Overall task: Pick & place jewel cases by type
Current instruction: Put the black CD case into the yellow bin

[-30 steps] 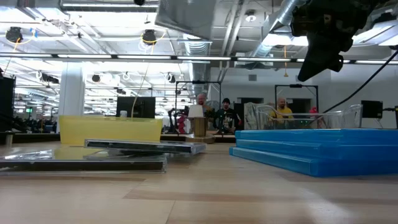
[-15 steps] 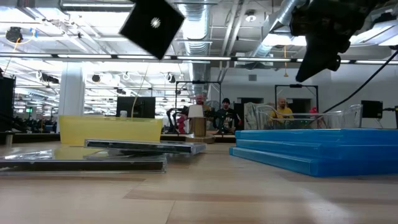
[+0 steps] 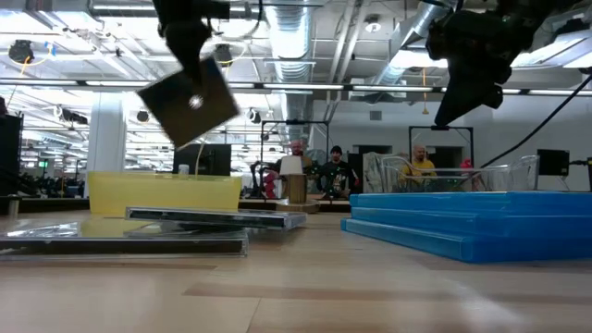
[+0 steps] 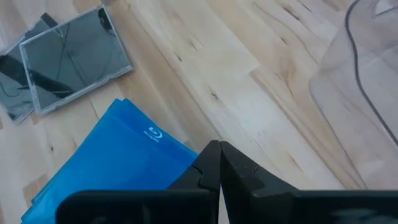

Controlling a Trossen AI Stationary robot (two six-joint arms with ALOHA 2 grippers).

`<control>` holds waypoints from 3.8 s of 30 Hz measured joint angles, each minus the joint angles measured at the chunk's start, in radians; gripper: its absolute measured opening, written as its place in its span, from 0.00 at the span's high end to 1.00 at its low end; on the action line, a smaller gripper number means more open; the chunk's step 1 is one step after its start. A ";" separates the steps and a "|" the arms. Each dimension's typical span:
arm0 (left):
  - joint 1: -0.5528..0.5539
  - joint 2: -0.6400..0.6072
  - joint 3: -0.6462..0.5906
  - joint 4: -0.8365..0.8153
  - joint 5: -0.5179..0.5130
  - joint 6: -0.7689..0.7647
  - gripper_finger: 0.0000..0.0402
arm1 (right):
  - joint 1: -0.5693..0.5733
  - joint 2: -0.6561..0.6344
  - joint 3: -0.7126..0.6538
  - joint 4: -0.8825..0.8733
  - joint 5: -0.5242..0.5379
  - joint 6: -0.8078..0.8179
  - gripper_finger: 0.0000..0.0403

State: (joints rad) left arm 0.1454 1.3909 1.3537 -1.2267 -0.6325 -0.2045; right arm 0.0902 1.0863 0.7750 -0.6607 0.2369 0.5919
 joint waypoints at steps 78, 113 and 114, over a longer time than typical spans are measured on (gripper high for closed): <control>0.205 0.266 -0.002 -0.122 0.180 0.035 0.89 | -0.021 0.000 0.000 -0.004 0.028 -0.052 1.00; 0.275 0.265 -0.002 -0.122 0.266 0.044 0.60 | -0.021 0.000 0.001 -0.004 0.027 -0.050 1.00; 0.275 0.265 -0.002 -0.122 0.266 0.052 0.59 | -0.021 0.000 0.001 -0.004 0.027 -0.050 1.00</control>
State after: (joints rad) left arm 0.4202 1.6562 1.3521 -1.3491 -0.3668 -0.1524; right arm 0.0692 1.0863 0.7757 -0.6651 0.2638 0.5417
